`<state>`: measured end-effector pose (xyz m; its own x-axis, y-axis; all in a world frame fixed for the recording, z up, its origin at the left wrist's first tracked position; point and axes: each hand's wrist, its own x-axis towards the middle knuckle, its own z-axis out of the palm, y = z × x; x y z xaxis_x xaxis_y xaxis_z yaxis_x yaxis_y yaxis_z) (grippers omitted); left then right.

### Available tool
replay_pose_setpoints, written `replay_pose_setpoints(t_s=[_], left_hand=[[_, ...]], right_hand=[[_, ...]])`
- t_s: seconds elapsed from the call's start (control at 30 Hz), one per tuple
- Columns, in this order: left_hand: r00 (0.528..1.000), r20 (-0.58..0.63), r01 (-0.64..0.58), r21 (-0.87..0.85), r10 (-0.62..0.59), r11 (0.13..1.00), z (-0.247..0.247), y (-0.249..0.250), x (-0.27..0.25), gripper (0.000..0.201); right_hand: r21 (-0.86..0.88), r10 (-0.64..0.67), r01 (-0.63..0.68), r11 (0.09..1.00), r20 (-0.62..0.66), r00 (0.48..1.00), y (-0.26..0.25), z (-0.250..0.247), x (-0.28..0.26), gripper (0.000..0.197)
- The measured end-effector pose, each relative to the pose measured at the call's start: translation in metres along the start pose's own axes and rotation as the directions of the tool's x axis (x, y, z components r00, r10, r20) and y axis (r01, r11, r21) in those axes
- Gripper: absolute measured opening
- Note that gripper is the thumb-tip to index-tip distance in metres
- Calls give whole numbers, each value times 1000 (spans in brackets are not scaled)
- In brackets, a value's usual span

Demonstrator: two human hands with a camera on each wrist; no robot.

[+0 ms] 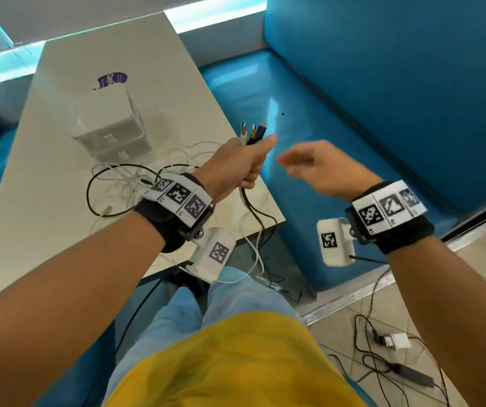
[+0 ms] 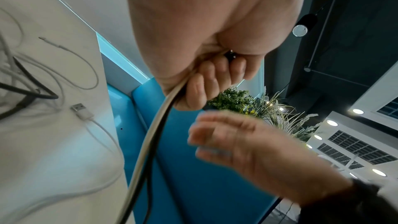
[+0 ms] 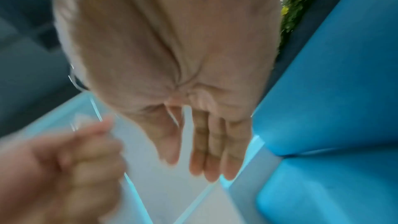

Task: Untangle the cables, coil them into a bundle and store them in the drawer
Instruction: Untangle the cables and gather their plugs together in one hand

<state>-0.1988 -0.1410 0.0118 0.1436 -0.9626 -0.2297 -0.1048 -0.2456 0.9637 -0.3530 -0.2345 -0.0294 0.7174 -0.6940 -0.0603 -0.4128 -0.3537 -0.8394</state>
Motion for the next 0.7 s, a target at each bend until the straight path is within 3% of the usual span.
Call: replay_pose_setpoints(t_s=[0.03, 0.13, 0.2, 0.33, 0.47, 0.57, 0.7], left_hand=[[1000, -7, 10, 3, -10, 1000, 0, -1, -1, 40], [999, -23, 30, 39, -30, 999, 2, -3, -7, 38], [999, -39, 23, 81, -19, 996, 2, -6, -11, 34], [993, -104, -43, 170, 61, 985, -8, -11, -20, 25], [982, -172, -42, 203, 78, 978, -25, -6, -19, 21], [967, -133, -186, 215, 217, 959, -36, 3, -20, 5], [953, -101, -249, 266, 284, 931, -48, 10, -22, 22]], right_hand=[[105, -43, 50, 993, -63, 997, -20, -2, 1, 20], [242, -127, 145, 959, -89, 988, -66, 8, 5, 40], [133, -185, 190, 973, -51, 981, -85, 22, 8, 40], [-258, -247, 226, 939, -50, 968, -98, 50, 16, 39], [-249, -300, 264, 932, -124, 946, -108, 57, 21, 42], [-294, -317, 270, 917, -125, 940, -116, 55, 27, 44], [-265, -301, 276, 924, -58, 952, -126, 53, 36, 43]])
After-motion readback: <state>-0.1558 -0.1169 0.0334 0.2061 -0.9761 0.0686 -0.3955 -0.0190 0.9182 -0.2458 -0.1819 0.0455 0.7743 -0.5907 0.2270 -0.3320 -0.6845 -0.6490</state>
